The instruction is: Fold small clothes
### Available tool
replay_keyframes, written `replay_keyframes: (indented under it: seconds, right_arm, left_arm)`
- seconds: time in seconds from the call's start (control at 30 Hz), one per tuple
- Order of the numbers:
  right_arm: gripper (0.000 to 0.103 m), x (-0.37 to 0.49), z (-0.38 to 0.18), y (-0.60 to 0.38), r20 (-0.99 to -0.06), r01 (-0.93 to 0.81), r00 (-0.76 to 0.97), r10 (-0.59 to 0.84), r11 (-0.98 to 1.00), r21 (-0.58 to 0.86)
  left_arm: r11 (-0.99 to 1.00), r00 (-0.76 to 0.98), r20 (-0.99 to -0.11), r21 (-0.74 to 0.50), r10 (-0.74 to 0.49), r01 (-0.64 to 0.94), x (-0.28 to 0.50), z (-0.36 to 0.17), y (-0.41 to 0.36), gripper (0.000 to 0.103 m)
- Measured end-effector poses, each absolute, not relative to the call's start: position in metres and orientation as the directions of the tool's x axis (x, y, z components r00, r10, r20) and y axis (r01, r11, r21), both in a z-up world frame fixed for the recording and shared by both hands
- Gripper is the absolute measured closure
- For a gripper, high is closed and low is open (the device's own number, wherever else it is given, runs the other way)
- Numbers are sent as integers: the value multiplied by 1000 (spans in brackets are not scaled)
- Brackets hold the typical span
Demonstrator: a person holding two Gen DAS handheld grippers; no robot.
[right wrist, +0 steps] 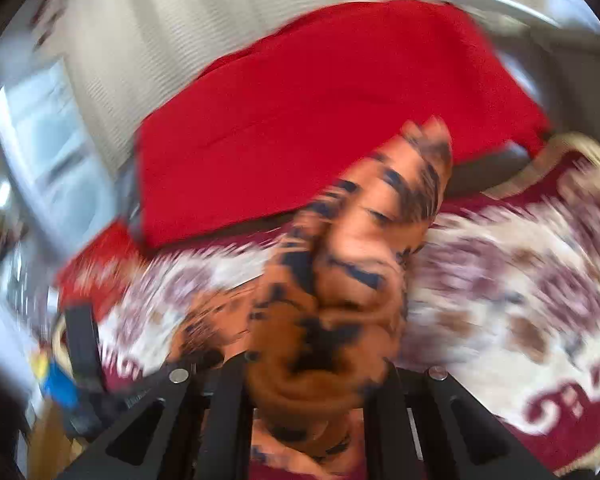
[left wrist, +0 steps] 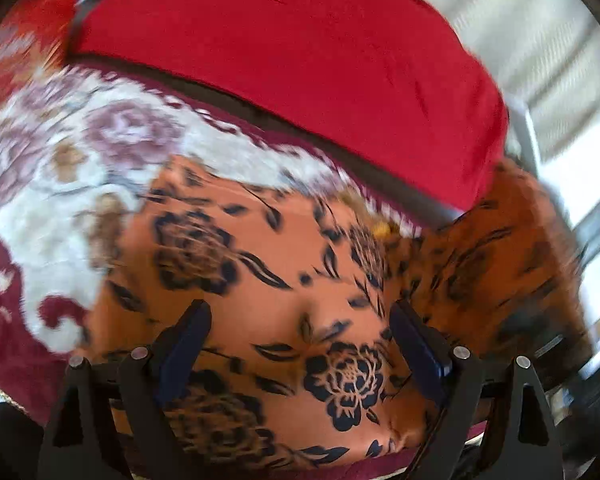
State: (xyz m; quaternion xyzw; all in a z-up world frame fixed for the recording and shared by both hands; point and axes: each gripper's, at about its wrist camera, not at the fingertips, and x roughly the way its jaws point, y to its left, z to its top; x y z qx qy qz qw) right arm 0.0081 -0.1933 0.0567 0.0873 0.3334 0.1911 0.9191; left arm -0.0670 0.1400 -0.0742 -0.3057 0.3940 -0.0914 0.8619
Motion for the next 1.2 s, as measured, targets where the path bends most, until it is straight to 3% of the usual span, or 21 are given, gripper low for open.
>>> replay_keyframes:
  seconds: [0.1, 0.2, 0.23, 0.4, 0.57, 0.67, 0.83, 0.87, 0.9, 1.2]
  right_arm:
    - [90, 16, 19, -135, -649, -390, 589, 481, 873, 293]
    - [90, 33, -40, -110, -729, -368, 438, 526, 845, 388]
    - [90, 33, -47, -111, -717, -359, 430, 548, 833, 422]
    - [90, 32, -31, -127, -679, -368, 465, 568, 821, 436]
    - [90, 20, -28, -121, -682, -394, 484, 548, 832, 389]
    - [90, 15, -31, -120, -683, -403, 498, 534, 840, 363]
    - [90, 8, -26, -105, -686, -443, 524, 504, 850, 286]
    - [90, 5, -24, -103, -684, -449, 529, 503, 850, 277]
    - [90, 4, -20, -100, -680, -458, 534, 502, 848, 267]
    - [90, -20, 15, -71, -635, -500, 588, 502, 842, 203]
  left_arm:
    - [681, 653, -568, -724, -501, -108, -66, -86, 170, 13]
    - [604, 615, -517, -793, -595, -82, -55, -92, 173, 13]
    - [600, 610, -512, -797, -605, -75, -52, -91, 171, 13]
    - [499, 569, -410, -866, -713, 1, -20, -85, 145, 13]
    - [514, 529, -445, -857, -722, -18, 3, -88, 123, 15]
    - [534, 517, -471, -845, -715, -32, 14, -90, 123, 42]
    - [548, 534, -485, -835, -693, -47, 43, -88, 147, 47]
    - [559, 529, -476, -829, -703, -3, 48, -83, 148, 71]
    - [574, 512, -481, -818, -712, 29, 52, -81, 149, 87]
    - [575, 581, -369, -789, -725, 216, 31, -30, 185, 90]
